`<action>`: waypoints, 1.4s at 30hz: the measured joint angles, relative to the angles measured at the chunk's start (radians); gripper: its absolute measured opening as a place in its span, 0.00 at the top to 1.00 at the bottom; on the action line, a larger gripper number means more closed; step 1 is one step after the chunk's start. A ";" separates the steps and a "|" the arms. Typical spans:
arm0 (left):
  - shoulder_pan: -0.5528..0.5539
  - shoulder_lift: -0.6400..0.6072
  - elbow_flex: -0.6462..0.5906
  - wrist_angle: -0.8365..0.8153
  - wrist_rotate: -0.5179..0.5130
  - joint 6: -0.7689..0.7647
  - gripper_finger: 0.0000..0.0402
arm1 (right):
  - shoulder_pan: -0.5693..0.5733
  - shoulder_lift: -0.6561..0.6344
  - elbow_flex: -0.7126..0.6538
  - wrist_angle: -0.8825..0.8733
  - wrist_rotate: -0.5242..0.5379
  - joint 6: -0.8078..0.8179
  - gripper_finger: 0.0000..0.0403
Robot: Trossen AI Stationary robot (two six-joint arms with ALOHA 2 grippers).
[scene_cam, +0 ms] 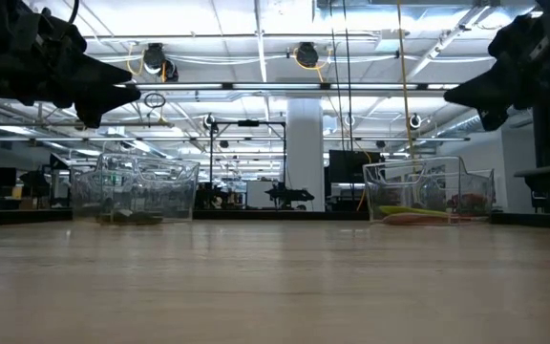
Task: Pick & Place Kitchen Items
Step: Return To Home position
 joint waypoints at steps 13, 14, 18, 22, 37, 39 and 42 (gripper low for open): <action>0.000 0.000 0.000 -0.001 0.086 -0.035 0.47 | 0.000 0.002 -0.023 -0.104 0.181 -0.066 1.00; 0.000 0.000 0.000 -0.002 0.086 -0.042 0.47 | 0.000 0.002 -0.023 -0.107 0.193 -0.067 1.00; 0.000 0.000 0.001 -0.026 0.085 -0.080 0.47 | 0.000 0.002 -0.023 -0.102 0.196 -0.078 1.00; 0.000 0.000 0.001 -0.072 0.072 -0.112 0.47 | 0.000 0.002 -0.023 -0.125 0.201 -0.048 1.00; 0.000 0.000 0.001 -0.146 0.017 -0.210 0.47 | -0.001 0.002 -0.023 -0.127 0.221 0.159 1.00; 0.000 0.000 0.001 -0.146 0.017 -0.209 0.47 | -0.001 0.002 -0.023 -0.127 0.221 0.158 1.00; 0.000 0.000 0.001 -0.146 0.017 -0.209 0.47 | -0.001 0.002 -0.023 -0.128 0.221 0.156 1.00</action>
